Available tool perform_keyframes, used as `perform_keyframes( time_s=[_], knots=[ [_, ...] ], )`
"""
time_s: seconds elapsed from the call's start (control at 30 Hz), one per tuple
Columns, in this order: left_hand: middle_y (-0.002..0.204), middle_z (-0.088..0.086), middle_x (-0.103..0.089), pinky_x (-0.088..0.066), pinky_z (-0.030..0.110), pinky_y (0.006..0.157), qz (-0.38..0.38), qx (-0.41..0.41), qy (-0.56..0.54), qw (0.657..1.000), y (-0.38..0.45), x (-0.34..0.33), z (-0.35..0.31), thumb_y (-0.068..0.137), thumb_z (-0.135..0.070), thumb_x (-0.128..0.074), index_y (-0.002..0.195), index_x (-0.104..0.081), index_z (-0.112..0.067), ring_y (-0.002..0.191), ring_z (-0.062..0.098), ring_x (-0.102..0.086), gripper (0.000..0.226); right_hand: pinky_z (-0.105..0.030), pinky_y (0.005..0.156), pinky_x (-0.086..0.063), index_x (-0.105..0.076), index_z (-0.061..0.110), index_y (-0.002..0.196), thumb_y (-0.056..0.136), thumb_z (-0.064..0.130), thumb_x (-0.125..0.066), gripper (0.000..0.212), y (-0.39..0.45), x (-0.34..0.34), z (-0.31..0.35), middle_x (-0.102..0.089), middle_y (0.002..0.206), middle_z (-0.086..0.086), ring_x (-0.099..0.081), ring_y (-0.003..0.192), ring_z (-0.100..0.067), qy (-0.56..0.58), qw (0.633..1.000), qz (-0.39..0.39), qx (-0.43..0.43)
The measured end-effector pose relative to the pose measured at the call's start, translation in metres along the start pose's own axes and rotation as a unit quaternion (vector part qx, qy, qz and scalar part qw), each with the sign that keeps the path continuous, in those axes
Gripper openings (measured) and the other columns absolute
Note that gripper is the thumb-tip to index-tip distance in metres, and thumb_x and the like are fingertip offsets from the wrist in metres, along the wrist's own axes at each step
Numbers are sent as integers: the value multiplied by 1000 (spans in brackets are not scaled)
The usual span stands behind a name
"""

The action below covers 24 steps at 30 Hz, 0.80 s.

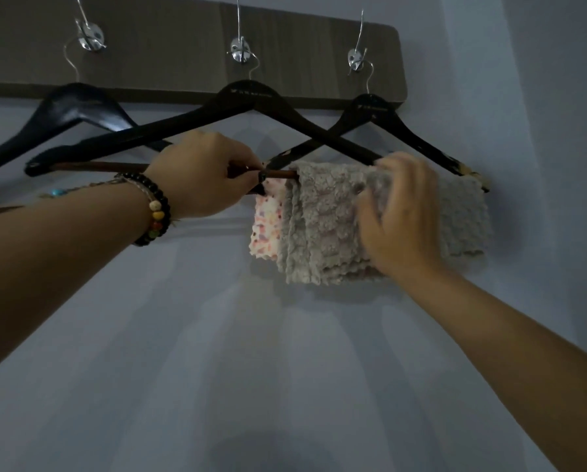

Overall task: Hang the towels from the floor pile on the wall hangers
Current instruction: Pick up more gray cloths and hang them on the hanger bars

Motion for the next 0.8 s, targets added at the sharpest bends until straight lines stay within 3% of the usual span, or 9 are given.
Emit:
perform_keyframes(
  time_s=[0.07,0.13,0.2,0.37,0.5,0.67,0.8],
  knots=[
    [75,-11,-60,-43,26,56,-17,2,0,1000,-2,0,-3,95,-30,-55,110,-69,-24,65,8,-55,21,-23,79,-37,-47,11,120,90,25,-55,35,-1,7,-24,-47,118,-2,-48,103,-17,92,979,-4,-182],
    [75,-11,-61,-44,26,58,-28,-1,-6,1000,-2,1,-8,95,-28,-55,109,-70,-23,65,7,-55,20,-25,67,-43,-52,13,114,86,30,-61,34,-10,1,-49,-57,110,0,-57,90,-14,234,903,67,-354],
    [80,-5,-65,-52,35,65,-34,-1,-5,999,0,2,-13,95,-27,-56,108,-70,-23,69,11,-58,20,-32,69,-54,-61,11,102,84,32,-65,28,-18,0,-61,-68,97,-6,-66,83,-21,313,850,104,-410],
    [82,-2,-66,-56,42,68,-21,20,39,999,2,0,-17,95,-32,-54,109,-70,-26,72,17,-60,22,-24,58,-50,-65,13,100,90,21,-64,13,-31,10,-66,-69,87,0,-67,77,-14,341,847,89,-398],
    [84,0,-67,-56,43,68,-20,29,64,997,-2,5,-25,95,-33,-53,109,-70,-27,73,21,-61,23,-30,68,-51,-60,16,110,86,27,-68,27,-39,19,-68,-66,96,2,-62,82,-12,286,863,110,-402],
    [107,4,-67,-55,45,80,-13,24,66,997,-19,12,-39,94,-31,-52,119,-64,-23,94,25,-62,29,-16,59,-38,-56,17,118,89,19,-63,30,-43,60,-50,-58,97,9,-52,76,3,203,907,134,-344],
    [114,4,-66,-53,44,85,-4,34,56,998,-44,29,-51,94,-30,-51,121,-63,-20,101,24,-62,31,-16,74,-41,-53,18,122,90,20,-62,34,-49,89,-12,-58,112,6,-56,98,-8,188,917,200,-289]
  ],
)
Point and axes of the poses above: each hand's wrist, its own y-axis towards the middle knuckle, its own x-axis out of the back of the hand, z = x × y, the point moved 4 cm from there along y, towards the middle knuckle
